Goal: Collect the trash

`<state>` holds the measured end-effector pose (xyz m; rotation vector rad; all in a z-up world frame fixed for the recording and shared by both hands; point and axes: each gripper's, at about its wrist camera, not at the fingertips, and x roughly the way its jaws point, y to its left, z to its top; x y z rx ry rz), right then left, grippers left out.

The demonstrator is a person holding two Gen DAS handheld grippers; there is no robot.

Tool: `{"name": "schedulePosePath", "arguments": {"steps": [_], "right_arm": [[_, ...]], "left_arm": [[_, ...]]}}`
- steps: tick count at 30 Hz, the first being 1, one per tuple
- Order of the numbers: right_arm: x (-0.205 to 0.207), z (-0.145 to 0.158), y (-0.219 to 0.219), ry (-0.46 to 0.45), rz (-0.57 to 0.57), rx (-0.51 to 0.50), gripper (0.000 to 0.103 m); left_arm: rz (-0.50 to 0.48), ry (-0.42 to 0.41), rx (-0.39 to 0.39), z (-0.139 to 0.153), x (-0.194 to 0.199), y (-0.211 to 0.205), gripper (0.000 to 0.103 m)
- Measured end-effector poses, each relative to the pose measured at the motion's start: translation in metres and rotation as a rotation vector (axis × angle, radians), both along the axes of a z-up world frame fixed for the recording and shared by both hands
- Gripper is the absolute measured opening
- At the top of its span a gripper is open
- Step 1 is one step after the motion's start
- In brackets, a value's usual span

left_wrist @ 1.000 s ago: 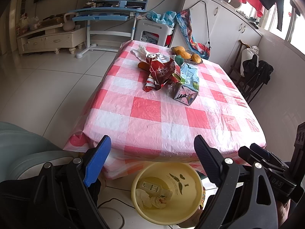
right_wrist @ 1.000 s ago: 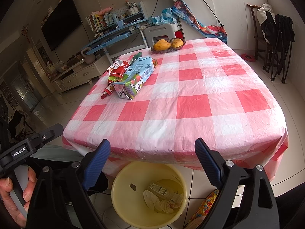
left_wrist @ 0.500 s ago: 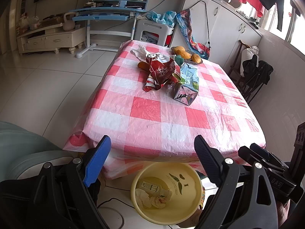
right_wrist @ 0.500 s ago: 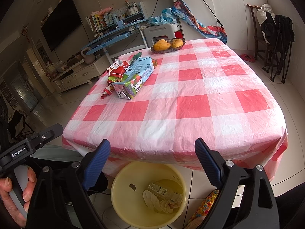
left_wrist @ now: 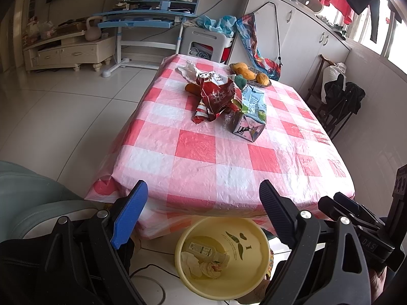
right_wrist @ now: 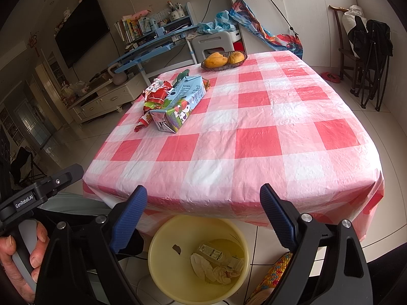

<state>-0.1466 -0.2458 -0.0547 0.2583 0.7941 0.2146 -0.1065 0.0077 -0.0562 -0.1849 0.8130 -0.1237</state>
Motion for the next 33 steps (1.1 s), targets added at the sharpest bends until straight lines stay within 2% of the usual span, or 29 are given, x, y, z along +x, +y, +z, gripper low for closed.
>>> {"name": "schedulePosePath", "arguments": {"steps": [25,33], "right_arm": [[0.006,0.005,-0.003,-0.011,0.016,0.021,0.086],[0.038,0.005,0.015,-0.003,0.048,0.023,0.086]], "left_arm": [[0.054,-0.017,-0.047,0.002,0.003,0.012,0.086],[0.073,-0.024,-0.071,0.004,0.001,0.019,0.086]]}}
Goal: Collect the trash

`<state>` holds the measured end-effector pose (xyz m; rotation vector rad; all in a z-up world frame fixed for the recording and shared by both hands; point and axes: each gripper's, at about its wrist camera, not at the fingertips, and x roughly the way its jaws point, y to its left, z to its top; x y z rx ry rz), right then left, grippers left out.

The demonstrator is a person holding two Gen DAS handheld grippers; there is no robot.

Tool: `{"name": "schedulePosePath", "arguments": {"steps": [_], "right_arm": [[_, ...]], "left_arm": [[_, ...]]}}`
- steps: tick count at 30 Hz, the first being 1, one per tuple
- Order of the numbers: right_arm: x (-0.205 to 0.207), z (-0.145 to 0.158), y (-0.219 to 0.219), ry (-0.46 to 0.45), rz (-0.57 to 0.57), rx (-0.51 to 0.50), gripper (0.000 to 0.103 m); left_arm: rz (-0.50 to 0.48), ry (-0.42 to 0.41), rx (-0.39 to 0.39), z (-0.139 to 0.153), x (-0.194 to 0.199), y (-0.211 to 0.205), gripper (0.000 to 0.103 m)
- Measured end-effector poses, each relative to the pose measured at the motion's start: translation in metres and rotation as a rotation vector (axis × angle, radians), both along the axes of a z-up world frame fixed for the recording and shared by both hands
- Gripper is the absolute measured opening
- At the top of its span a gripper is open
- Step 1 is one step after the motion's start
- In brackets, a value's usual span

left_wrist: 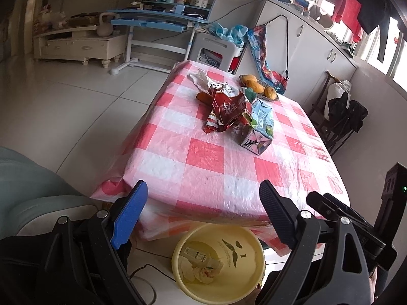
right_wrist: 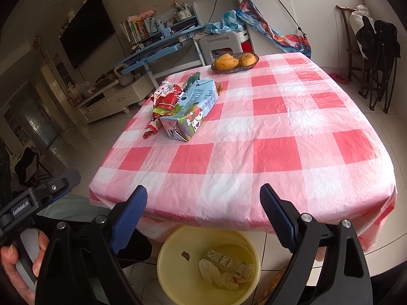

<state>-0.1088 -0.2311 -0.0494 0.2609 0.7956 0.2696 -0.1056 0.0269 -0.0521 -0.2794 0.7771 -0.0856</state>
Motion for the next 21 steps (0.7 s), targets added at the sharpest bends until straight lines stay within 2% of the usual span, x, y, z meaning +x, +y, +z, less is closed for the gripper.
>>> {"name": "schedulePosePath", "arguments": {"steps": [9,14,18,21], "right_arm": [[0.071,-0.006,0.051,0.015,0.036,-0.038,0.087],[0.105,-0.012,0.083,0.014,0.031,-0.187,0.087],[0.125,-0.022,0.079,0.031,0.024,-0.215,0.087],[0.135,-0.022,0.061,0.038,0.034,-0.204,0.077]], "left_arm": [[0.018,0.007,-0.044,-0.002,0.001,0.006,0.086],[0.008,0.008,-0.050,-0.001,0.003,0.005,0.086],[0.040,0.016,-0.044,0.004,0.012,0.014,0.086],[0.087,0.045,-0.069,0.006,0.026,0.025,0.086]]}}
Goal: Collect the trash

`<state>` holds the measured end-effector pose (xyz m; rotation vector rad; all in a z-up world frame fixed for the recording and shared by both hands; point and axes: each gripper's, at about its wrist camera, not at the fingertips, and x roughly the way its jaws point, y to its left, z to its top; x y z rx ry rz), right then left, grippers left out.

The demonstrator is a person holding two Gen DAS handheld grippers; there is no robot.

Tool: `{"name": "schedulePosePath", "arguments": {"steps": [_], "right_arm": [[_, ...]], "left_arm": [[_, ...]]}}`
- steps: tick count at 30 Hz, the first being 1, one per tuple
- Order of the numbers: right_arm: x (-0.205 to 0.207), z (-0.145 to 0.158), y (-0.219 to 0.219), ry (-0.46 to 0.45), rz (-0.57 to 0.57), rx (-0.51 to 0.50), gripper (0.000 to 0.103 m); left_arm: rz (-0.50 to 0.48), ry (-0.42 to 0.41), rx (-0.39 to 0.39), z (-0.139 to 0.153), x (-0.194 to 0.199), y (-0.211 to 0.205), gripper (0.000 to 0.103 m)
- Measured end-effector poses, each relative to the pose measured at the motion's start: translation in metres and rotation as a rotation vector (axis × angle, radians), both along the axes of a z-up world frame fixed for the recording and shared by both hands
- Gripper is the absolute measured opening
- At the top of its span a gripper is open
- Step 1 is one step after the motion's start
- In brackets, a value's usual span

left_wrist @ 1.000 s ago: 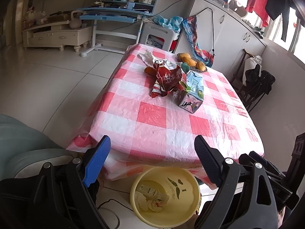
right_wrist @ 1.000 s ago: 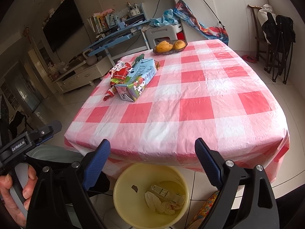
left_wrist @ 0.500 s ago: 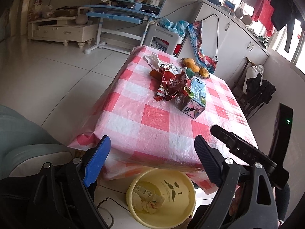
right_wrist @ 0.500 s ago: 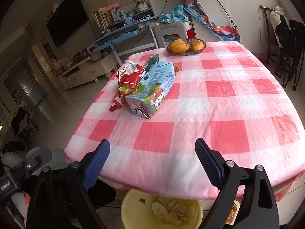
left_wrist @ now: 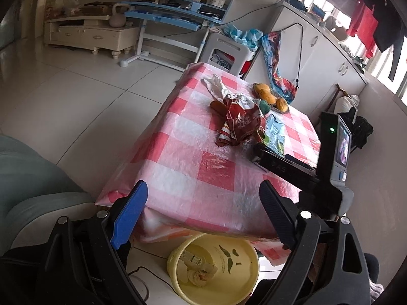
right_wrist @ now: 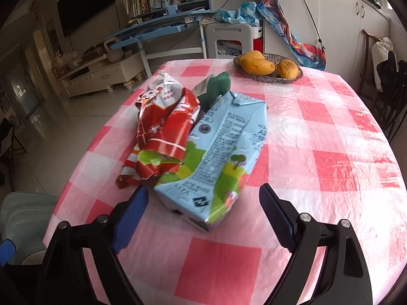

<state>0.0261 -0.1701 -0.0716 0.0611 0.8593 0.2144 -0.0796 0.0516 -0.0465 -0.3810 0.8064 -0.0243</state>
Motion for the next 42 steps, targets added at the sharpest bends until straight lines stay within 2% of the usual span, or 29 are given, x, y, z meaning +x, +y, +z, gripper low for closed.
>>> {"name": "schedulePosePath", "arguments": {"steps": [2,3,8,10,12,15,19,29,33,36,40,42], "right_arm": [[0.005,0.001,-0.013,0.013,0.015,-0.006,0.069],[0.007,0.002,-0.022,0.022,0.025,-0.014,0.060],[0.009,0.008,-0.058,0.093,0.066,-0.056,0.058],[0.004,0.009,-0.071,0.142,0.079,-0.035,0.058],[-0.004,0.012,-0.082,0.153,0.077,-0.015,0.058],[-0.014,0.015,-0.095,0.152,0.052,0.061,0.061],[-0.017,0.020,-0.096,0.132,0.039,0.108,0.068],[-0.008,0.019,-0.089,0.116,0.034,0.097,0.076],[-0.004,0.020,-0.086,0.111,0.019,0.094,0.078],[0.000,0.017,-0.082,0.114,0.015,0.086,0.079],[0.001,0.014,-0.081,0.115,0.019,0.066,0.080],[0.003,0.011,-0.084,0.125,0.014,0.065,0.080]], "left_arm": [[0.024,0.023,-0.021,-0.001,0.010,0.005,0.086],[0.031,0.037,-0.027,-0.003,0.017,0.005,0.086],[0.004,0.053,0.012,-0.001,0.048,-0.009,0.086],[-0.017,0.048,0.046,0.001,0.060,-0.020,0.086],[-0.029,0.045,0.075,0.002,0.068,-0.029,0.086],[-0.039,0.042,0.109,0.002,0.074,-0.040,0.086],[-0.046,0.054,0.133,-0.004,0.075,-0.047,0.086],[-0.057,0.064,0.132,-0.012,0.073,-0.044,0.086],[-0.044,0.053,0.101,-0.004,0.080,-0.039,0.086],[-0.061,0.013,0.094,0.008,0.095,-0.050,0.088],[-0.116,-0.005,0.182,0.014,0.124,-0.087,0.090],[-0.130,0.009,0.259,0.009,0.143,-0.107,0.090]]}}
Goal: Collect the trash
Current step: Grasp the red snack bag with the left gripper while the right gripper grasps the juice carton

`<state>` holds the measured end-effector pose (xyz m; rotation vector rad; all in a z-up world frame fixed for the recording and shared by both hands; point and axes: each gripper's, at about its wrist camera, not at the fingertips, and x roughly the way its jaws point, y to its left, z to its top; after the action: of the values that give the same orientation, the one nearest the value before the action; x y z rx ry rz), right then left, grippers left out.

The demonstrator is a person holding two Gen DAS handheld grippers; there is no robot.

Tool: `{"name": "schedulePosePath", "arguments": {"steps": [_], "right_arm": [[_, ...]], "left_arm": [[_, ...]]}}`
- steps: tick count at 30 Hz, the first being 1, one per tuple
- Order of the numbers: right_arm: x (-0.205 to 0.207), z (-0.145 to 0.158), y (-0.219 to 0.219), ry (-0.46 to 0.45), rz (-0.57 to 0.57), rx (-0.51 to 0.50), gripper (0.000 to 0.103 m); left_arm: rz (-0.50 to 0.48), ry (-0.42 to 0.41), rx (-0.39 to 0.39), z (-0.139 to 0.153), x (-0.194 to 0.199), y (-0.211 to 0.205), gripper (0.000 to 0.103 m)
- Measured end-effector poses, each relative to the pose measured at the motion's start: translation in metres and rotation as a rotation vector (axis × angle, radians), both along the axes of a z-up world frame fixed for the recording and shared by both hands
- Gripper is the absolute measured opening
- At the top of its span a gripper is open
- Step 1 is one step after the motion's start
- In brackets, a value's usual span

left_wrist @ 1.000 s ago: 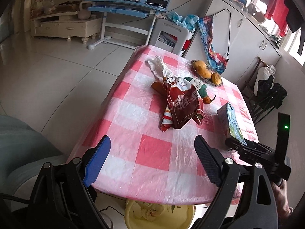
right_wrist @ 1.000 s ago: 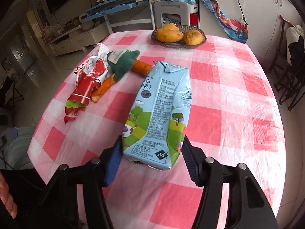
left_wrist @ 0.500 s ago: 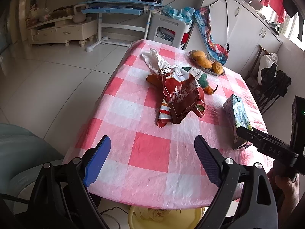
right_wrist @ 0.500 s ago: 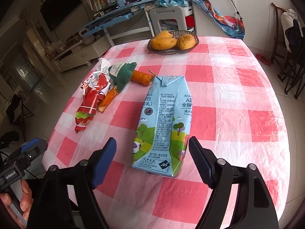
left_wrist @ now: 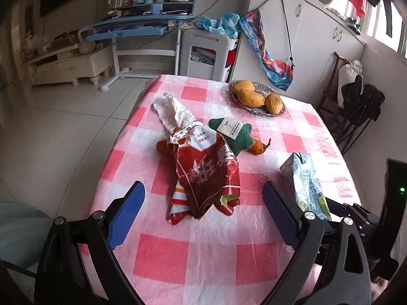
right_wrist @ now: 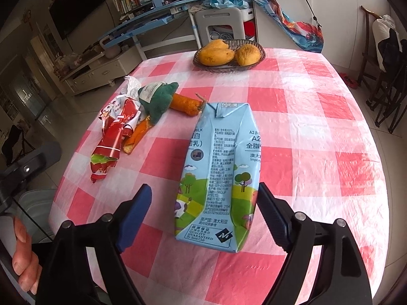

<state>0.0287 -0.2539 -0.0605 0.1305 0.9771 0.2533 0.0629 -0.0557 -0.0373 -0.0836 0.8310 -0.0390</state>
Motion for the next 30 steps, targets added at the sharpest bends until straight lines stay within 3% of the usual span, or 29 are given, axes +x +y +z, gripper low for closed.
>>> {"name": "schedulePosePath", "arguments": {"steps": [3,5,6,7,10,17,20,30], "right_arm": [[0.004,-0.008,-0.005,0.025,-0.010,-0.006,0.080],[0.006,-0.012,-0.008,0.036,-0.015,-0.006,0.080],[0.007,-0.013,-0.008,0.031,-0.014,-0.007,0.080],[0.007,-0.012,-0.008,0.028,-0.013,-0.016,0.078],[0.006,-0.011,-0.008,0.020,-0.002,-0.015,0.065],[-0.002,0.005,-0.019,-0.027,-0.020,0.113,0.064],[-0.009,0.010,-0.024,-0.036,-0.026,0.180,0.064],[-0.045,0.033,-0.019,-0.122,0.015,0.230,0.060]], "left_arm": [[-0.004,0.035,0.105,-0.013,0.024,-0.017,0.086],[-0.012,0.074,0.154,-0.025,0.040,-0.023,0.068],[-0.023,0.093,0.154,-0.030,0.046,-0.023,0.048],[-0.030,0.108,0.141,-0.035,0.051,-0.021,0.017],[-0.025,0.077,0.106,-0.031,0.047,-0.008,0.012],[-0.063,-0.071,-0.118,0.013,-0.008,0.044,0.009],[-0.070,-0.078,-0.179,0.018,-0.032,0.059,0.008],[-0.134,-0.062,-0.290,0.018,-0.096,0.069,0.008]]}}
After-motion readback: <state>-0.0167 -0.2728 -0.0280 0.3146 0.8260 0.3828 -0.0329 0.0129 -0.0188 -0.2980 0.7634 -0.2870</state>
